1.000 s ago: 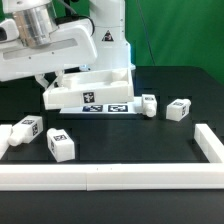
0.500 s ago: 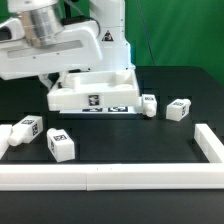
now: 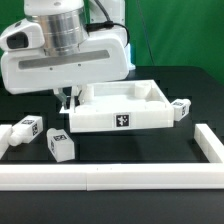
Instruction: Assemble one leg
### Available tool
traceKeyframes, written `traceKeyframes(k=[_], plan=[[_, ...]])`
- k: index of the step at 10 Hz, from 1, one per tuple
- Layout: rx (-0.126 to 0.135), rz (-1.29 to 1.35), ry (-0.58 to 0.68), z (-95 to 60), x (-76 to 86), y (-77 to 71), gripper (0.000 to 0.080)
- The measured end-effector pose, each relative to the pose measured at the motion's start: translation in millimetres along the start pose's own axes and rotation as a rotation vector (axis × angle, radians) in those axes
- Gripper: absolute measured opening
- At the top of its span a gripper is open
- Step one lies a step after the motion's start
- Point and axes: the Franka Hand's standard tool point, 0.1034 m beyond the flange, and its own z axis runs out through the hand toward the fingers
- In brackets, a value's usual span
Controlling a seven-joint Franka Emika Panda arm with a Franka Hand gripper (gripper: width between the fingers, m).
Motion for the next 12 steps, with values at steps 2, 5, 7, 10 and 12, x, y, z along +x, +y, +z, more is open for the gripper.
traceKeyframes(k=[2, 5, 7, 10, 12], plan=[[0.001, 0.003, -0.005, 1.9, -2.1, -0.2, 0.0054], [-0.025, 0.009, -0.012, 5.2, 2.7, -13.1, 0.0054], [-0.038, 0.001, -0.014, 17.9, 20.5, -29.1, 0.0054], [-0.052, 0.011, -0.013, 36.5, 37.2, -32.2, 0.0054], [-0.059, 0.029, -0.008, 45.2, 51.7, -33.4, 0.0054]])
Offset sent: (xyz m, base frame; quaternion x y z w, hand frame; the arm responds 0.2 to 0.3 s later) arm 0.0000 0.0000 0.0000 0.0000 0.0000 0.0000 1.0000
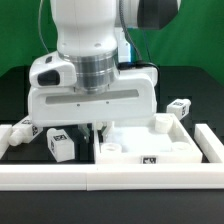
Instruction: Assemble one leg
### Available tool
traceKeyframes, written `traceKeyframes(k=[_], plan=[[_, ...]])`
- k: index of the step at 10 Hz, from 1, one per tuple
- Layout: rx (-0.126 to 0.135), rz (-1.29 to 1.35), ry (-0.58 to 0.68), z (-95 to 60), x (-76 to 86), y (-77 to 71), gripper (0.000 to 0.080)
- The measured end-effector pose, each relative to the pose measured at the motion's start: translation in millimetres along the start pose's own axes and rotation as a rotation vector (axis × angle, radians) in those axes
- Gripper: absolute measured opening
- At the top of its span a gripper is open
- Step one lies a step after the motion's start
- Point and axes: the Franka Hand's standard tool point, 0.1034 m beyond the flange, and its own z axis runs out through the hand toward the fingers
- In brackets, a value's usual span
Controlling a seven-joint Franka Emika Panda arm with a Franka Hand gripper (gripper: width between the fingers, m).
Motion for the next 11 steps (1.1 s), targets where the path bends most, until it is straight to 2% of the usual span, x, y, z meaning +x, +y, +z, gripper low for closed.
traceKeyframes(k=[2, 5, 7, 9, 11], plan=[[-0.001, 0.017, -0.007, 6.9, 8.7, -4.4, 0.0054], [0.023, 0.048, -0.114, 7.0, 10.1, -19.2, 0.0054], [0.029, 0.056, -0.156, 9.2, 10.3, -28.2, 0.0054], [0.010, 0.080, -0.181, 10.2, 10.2, -28.4, 0.0054], [0.007, 0.081, -0.186, 10.4, 10.1, -27.8, 0.0054]])
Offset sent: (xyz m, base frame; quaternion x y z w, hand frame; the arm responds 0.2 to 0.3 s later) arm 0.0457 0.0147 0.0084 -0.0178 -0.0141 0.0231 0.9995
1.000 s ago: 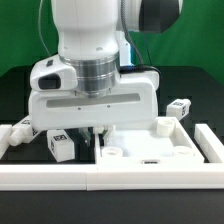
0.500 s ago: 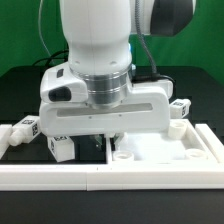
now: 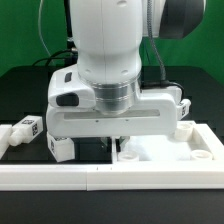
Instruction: Assemble one leg
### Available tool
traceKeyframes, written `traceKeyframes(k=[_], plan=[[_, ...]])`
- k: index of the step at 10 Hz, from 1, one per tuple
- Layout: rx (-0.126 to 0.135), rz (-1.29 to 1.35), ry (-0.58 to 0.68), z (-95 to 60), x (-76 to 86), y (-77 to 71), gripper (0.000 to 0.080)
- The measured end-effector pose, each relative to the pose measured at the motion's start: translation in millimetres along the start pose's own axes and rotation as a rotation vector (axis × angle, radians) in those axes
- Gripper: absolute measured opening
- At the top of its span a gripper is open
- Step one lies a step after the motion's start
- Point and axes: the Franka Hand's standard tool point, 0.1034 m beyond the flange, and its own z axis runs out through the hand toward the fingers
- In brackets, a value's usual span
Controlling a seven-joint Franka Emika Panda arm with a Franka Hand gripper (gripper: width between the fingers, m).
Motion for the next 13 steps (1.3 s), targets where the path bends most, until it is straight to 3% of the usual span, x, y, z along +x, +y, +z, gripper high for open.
traceKeyframes(k=[1, 2, 3, 4, 5, 6, 8, 9, 11, 13], plan=[[0.000, 0.000, 0.001, 0.1, 0.2, 0.1, 0.0150], [0.000, 0.000, 0.001, 0.2, 0.2, 0.1, 0.0150], [0.000, 0.000, 0.001, 0.2, 0.2, 0.1, 0.0334], [0.008, -0.008, -0.002, -2.8, -3.0, 2.7, 0.0334], [0.020, 0.002, -0.011, -15.0, -19.4, 10.1, 0.0517], [0.029, 0.014, -0.013, -24.0, -35.3, 11.5, 0.0607], [0.046, 0.042, -0.032, -35.0, -55.1, 8.3, 0.0641], [0.069, 0.092, -0.048, -40.6, -61.6, 3.6, 0.0647], [0.071, 0.142, -0.074, -42.8, -65.6, -6.2, 0.0647], [0.070, 0.143, -0.087, -39.6, -65.7, -4.9, 0.0649]])
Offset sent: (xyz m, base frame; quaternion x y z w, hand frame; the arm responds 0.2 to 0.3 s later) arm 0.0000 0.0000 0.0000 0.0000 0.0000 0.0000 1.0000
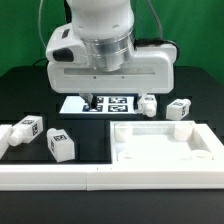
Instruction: Assemble one leg
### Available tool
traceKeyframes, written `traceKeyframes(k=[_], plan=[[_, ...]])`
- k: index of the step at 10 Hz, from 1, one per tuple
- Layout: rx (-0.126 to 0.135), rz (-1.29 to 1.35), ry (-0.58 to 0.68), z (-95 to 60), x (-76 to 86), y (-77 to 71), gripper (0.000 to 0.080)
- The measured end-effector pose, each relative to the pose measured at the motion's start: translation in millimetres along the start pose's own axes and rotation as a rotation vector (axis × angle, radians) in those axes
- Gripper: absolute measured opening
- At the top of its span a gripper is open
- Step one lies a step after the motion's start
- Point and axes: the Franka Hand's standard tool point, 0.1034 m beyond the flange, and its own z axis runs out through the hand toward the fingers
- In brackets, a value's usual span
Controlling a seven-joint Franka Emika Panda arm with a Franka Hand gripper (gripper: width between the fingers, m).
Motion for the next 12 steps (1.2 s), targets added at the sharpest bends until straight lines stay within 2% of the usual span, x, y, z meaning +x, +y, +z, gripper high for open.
traceKeyframes(k=[2, 3, 4, 5, 6, 7, 8, 12], plan=[[0.002, 0.017, -0.119, 4.4, -9.1, 0.2, 0.0649], [0.012, 0.085, -0.238, 8.4, -18.2, -4.6, 0.0649], [0.061, 0.192, -0.299, 20.1, -18.8, -20.4, 0.0649], [0.068, 0.237, -0.332, 27.7, -24.2, -34.0, 0.0649], [0.059, 0.299, -0.407, 29.3, -34.9, -56.1, 0.0649], [0.059, 0.340, -0.458, 25.5, -35.4, -77.3, 0.0649], [0.063, 0.327, -0.445, 23.2, -29.8, -82.0, 0.0649], [0.066, 0.331, -0.431, 24.0, -27.9, -81.9, 0.0649]])
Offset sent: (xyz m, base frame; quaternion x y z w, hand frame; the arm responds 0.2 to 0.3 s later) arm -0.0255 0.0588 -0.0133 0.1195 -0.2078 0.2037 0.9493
